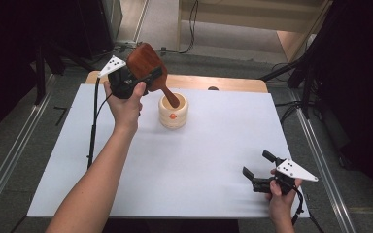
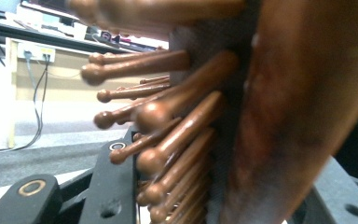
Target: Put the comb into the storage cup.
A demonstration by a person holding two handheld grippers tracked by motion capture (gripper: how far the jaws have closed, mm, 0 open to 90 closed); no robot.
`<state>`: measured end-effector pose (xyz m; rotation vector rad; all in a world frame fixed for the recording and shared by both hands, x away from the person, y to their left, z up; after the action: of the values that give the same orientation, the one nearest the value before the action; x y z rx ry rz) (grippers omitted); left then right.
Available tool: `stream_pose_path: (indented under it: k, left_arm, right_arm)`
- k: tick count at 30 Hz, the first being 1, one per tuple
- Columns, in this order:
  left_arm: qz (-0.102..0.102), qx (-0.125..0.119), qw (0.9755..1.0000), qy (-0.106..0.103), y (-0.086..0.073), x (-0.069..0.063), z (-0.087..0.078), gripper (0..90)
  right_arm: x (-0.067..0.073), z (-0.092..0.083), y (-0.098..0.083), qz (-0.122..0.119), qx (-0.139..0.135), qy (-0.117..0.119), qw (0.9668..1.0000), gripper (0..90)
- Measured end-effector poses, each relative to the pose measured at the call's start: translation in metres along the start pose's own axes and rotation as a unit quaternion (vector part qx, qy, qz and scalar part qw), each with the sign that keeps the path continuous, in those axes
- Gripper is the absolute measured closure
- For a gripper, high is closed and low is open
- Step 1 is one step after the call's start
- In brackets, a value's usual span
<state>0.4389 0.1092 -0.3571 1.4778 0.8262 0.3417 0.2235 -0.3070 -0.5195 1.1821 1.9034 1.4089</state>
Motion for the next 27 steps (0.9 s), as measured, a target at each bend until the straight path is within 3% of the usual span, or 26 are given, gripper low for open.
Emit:
stream_pose_path:
  k: [7, 27]
  left_arm:
    - [0.004, 0.006, 0.9999, 0.014, -0.006, 0.005, 0.004, 54.7]
    - [-0.001, 0.024, 0.9994, 0.025, -0.028, 0.011, 0.018, 54.5]
  right_arm:
    - [0.000, 0.000, 0.000, 0.001, 0.000, 0.001, 1.0000, 0.0]
    - [-0.001, 0.001, 0.000, 0.002, -0.001, 0.003, 1.0000, 0.0]
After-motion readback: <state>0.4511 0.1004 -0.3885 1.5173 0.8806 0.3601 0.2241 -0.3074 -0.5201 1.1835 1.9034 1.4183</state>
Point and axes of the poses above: each handheld gripper's, and its own axes: z roughly forward along the jaws, y roughly out of its top, x roughly to its left, the point moved 2 cm from there along z, roughly forward along the jaws, and after that the axes turned 3 degrees about x, right-handed, at the moved point
